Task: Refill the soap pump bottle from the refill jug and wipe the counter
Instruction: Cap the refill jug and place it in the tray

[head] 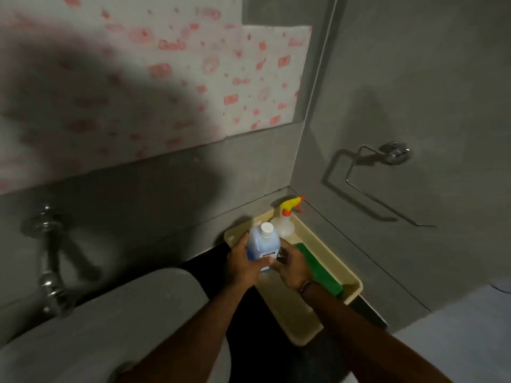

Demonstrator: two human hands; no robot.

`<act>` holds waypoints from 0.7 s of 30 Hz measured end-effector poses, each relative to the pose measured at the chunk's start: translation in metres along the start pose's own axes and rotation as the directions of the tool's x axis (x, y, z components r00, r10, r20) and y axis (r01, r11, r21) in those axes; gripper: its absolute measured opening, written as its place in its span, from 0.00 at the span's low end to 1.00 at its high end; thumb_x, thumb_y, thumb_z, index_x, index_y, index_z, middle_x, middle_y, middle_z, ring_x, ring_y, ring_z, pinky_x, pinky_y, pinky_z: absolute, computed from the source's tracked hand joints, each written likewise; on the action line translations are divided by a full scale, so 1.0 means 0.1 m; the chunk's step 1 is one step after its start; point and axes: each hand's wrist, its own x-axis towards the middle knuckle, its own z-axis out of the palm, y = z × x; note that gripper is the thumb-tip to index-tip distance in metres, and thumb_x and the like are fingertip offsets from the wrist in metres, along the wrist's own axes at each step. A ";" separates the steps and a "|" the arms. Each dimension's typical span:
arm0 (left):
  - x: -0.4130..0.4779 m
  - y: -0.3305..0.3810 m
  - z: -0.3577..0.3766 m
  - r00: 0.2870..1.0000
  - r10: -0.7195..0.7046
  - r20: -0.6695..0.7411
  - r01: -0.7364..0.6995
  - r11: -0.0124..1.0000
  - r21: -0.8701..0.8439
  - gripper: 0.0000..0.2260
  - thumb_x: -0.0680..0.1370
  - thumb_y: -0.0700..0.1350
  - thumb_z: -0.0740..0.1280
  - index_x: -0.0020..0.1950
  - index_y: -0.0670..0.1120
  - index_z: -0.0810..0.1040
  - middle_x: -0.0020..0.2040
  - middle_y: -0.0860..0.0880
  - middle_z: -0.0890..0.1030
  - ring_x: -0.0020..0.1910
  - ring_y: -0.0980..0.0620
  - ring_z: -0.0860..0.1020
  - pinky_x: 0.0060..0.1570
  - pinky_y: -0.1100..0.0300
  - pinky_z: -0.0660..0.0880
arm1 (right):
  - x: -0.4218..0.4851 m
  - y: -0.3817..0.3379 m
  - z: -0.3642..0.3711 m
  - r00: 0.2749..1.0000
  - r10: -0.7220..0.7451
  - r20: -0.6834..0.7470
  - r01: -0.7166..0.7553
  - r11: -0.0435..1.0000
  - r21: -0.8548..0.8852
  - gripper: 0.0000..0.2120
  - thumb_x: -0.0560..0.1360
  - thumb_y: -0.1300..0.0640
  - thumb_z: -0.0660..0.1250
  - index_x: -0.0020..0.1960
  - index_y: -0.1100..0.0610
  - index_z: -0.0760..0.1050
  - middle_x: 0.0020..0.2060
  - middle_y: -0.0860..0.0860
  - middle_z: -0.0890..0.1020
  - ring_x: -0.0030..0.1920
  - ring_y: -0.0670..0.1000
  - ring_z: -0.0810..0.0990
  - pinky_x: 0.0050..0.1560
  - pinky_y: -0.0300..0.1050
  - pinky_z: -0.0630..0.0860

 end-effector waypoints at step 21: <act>1.25 -0.73 0.74 0.978 -0.189 -0.089 0.180 0.978 -0.107 0.32 0.75 0.32 0.76 0.78 0.40 0.68 0.75 0.39 0.74 0.74 0.36 0.73 0.69 0.45 0.75 | 1.31 1.18 0.38 0.984 0.109 0.144 -0.132 0.979 0.157 0.19 0.81 0.63 0.68 0.70 0.52 0.73 0.65 0.53 0.80 0.66 0.57 0.78 0.61 0.43 0.72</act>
